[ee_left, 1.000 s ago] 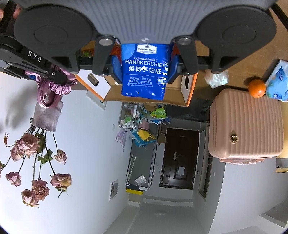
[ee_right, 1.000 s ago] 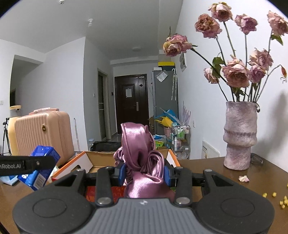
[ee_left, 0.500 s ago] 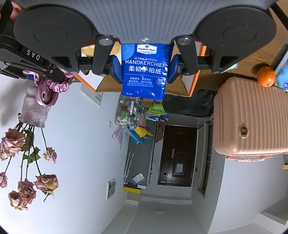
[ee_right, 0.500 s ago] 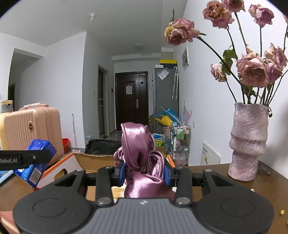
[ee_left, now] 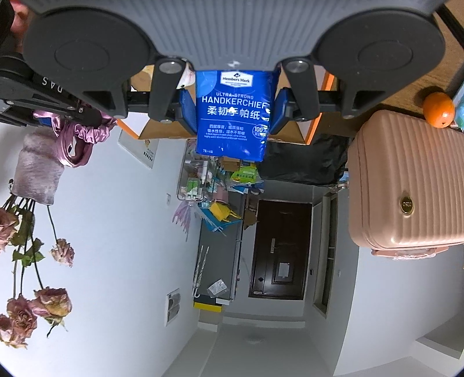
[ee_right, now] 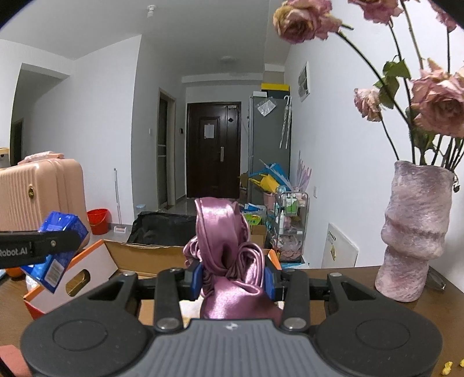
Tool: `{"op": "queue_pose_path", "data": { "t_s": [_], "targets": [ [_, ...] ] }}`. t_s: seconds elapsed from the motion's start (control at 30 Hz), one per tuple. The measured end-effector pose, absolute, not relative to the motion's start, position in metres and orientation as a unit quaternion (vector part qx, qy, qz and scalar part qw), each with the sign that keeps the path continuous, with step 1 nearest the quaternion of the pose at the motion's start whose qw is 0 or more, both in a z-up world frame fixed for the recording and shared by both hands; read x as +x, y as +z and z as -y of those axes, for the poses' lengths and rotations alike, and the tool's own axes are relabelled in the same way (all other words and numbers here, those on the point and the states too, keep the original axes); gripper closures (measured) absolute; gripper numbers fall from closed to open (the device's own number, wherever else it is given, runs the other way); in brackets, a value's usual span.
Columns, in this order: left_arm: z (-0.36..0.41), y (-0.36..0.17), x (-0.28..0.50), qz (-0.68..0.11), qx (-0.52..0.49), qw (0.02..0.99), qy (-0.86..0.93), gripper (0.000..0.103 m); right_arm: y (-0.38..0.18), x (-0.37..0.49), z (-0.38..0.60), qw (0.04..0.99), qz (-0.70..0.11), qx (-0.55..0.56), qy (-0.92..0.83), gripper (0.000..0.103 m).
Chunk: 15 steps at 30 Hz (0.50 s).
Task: Organize soft objects
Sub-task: 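Carry the tissue pack and scrunchie over the cardboard box with both tools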
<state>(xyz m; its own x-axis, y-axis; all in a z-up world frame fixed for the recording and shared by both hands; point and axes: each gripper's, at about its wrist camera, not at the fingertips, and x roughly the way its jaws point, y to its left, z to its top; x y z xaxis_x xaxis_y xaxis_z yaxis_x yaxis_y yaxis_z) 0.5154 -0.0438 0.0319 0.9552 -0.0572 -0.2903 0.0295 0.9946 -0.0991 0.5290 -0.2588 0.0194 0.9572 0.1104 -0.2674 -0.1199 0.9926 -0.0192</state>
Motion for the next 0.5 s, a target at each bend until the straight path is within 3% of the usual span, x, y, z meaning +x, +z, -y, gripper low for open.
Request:
{"op": "queue_pose_path", "data": {
  "t_s": [0.5],
  "targets": [
    [0.044, 0.018, 0.553, -0.179, -0.043, 0.983, -0.003, 0.05, 0.009, 0.568, 0.25, 0.982, -0.178, -0.022, 0.051, 0.064]
  ]
}}
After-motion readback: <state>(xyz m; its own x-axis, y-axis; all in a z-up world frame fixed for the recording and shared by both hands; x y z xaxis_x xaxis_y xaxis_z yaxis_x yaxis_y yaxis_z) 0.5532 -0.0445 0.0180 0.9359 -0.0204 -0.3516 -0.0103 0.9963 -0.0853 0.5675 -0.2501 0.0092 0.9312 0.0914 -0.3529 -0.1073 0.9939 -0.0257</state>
